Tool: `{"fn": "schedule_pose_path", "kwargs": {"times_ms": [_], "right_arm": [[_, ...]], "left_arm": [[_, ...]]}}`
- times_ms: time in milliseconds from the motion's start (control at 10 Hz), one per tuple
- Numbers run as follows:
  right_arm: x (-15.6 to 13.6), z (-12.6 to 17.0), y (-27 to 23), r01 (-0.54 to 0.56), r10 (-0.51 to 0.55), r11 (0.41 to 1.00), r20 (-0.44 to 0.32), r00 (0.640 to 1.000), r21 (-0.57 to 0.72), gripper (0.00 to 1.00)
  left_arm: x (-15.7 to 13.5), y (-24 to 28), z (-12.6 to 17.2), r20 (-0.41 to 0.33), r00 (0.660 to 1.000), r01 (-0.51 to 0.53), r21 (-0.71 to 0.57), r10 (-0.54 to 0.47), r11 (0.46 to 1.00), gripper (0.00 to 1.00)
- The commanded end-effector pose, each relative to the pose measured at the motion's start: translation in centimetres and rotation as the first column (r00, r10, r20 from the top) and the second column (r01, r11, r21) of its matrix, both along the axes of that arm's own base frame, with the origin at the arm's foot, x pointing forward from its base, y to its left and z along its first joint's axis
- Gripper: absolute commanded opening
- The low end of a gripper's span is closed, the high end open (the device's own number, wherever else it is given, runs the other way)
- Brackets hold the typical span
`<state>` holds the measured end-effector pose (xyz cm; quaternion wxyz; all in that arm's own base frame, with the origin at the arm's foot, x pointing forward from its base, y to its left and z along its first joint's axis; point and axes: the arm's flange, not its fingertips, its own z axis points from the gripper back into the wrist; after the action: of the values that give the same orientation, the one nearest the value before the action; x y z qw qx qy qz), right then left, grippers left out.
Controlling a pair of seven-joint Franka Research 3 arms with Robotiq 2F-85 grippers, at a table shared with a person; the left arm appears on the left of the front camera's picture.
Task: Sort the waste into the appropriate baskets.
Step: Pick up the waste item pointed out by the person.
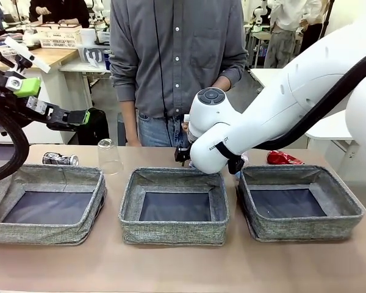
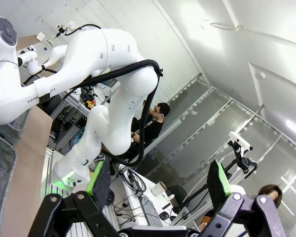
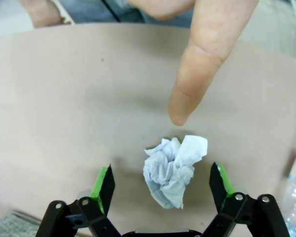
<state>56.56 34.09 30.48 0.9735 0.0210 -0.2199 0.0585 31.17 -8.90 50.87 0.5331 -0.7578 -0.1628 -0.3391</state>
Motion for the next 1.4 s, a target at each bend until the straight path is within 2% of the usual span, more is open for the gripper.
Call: {"fn": "schedule_pose_path", "kwargs": {"times_ms": [0,200,400,500,600,1200,1300], "right_arm": [[0.13,-0.32,0.73,0.046,-0.045,0.998,0.018,0.999,-0.038,0.41],[0.11,-0.46,0.58,0.049,-0.048,0.998,0.014,0.999,-0.043,0.00],[0.09,-0.47,0.59,0.043,-0.042,0.998,0.010,0.999,-0.045,0.00],[0.06,-0.46,0.57,0.040,-0.040,0.998,0.011,0.999,-0.046,0.05],[0.07,-0.45,0.56,0.041,-0.040,0.998,0.012,0.999,-0.046,0.00],[0.16,-0.48,0.30,0.046,-0.046,0.998,0.003,0.999,-0.047,0.00],[0.30,-0.59,-0.20,0.009,-0.009,0.999,-0.001,1.000,-0.052,0.00]], "left_arm": [[-0.13,-0.16,0.29,0.018,1.000,-0.002,-0.027,0.002,1.000,1.00],[-0.13,-0.16,0.29,0.018,1.000,-0.002,-0.027,0.002,1.000,1.00],[-0.13,-0.16,0.29,0.018,1.000,-0.002,-0.027,0.002,1.000,1.00],[-0.13,-0.16,0.29,0.018,1.000,-0.002,-0.027,0.002,1.000,1.00],[-0.13,-0.16,0.29,0.018,1.000,-0.002,-0.027,0.002,1.000,1.00],[-0.13,-0.16,0.29,0.018,1.000,-0.002,-0.027,0.002,1.000,1.00],[-0.13,-0.16,0.29,0.018,1.000,-0.002,-0.027,0.002,1.000,1.00]]}}
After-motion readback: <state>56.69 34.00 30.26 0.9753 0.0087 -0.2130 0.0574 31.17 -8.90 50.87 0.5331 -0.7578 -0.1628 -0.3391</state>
